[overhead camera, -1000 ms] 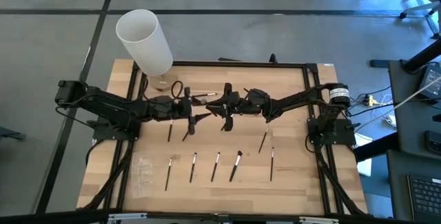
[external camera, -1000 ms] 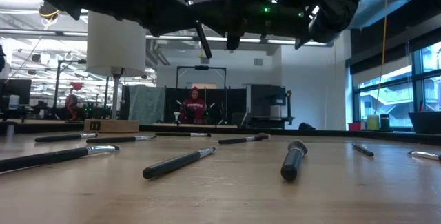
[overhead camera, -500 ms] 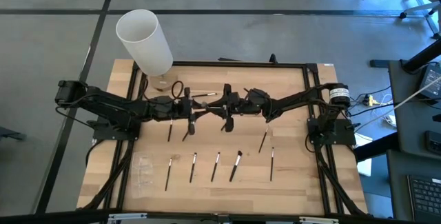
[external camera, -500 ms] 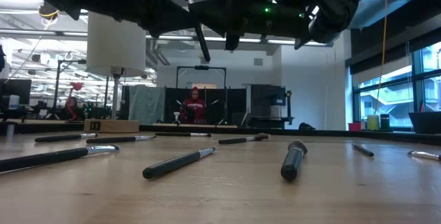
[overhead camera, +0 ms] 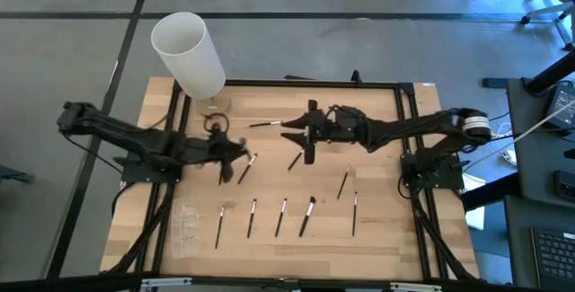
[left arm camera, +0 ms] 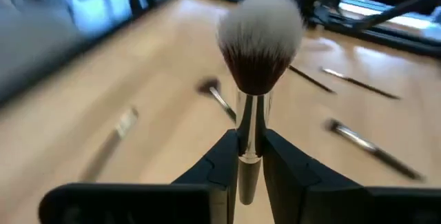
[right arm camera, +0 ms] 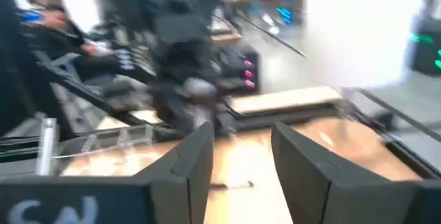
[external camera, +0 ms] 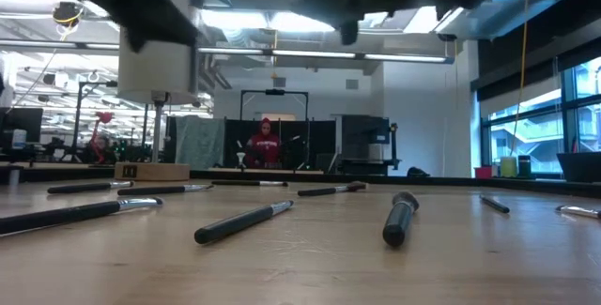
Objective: Pick & Place Makeup Supplies
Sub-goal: Put the makeup brush into the transparent organizer
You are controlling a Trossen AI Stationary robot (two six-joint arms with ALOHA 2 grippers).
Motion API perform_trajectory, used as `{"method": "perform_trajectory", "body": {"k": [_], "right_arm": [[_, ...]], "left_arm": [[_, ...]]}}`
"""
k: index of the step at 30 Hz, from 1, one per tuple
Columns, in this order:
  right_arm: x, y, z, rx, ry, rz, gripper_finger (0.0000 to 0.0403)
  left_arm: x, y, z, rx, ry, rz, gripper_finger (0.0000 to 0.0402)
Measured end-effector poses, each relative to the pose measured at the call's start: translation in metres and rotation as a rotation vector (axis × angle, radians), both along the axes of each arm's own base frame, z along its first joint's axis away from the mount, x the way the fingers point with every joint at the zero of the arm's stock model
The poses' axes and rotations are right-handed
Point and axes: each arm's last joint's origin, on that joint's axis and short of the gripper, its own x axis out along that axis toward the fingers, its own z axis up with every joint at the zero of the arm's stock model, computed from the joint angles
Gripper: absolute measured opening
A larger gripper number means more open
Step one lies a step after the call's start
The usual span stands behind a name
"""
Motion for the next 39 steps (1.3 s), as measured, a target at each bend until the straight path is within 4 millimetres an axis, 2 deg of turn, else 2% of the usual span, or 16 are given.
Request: {"method": "perform_trajectory", "body": {"k": [4, 8, 12, 15, 21, 28, 39], "right_arm": [[-0.008, -0.001, -0.003, 0.008, 0.115, -0.056, 0.0162], [-0.007, 0.0, -0.009, 0.048, 0.156, -0.055, 0.0165], [-0.005, 0.0, -0.017, 0.059, 0.191, -0.057, 0.0165], [-0.003, -0.001, -0.019, 0.059, 0.193, -0.058, 0.0165], [-0.002, -0.001, -0.02, 0.048, 0.191, -0.056, 0.0165], [-0.002, -0.001, -0.02, 0.037, 0.199, -0.055, 0.0165], [-0.002, -0.001, -0.021, 0.057, 0.204, -0.058, 0.0165]], "left_arm": [[-0.03, -0.012, 0.011, -0.172, 0.101, -0.033, 0.005], [-0.052, -0.021, 0.014, -0.351, 0.223, -0.062, 0.0051], [-0.064, -0.033, 0.013, -0.566, 0.326, -0.091, 0.0051], [-0.069, -0.044, 0.011, -0.659, 0.393, -0.108, 0.0051], [-0.083, -0.053, 0.0, -0.698, 0.538, -0.022, 0.0051], [-0.1, -0.05, -0.009, -0.626, 0.682, 0.084, 0.0052], [-0.1, -0.057, -0.014, -0.575, 0.717, 0.098, 0.006]]}}
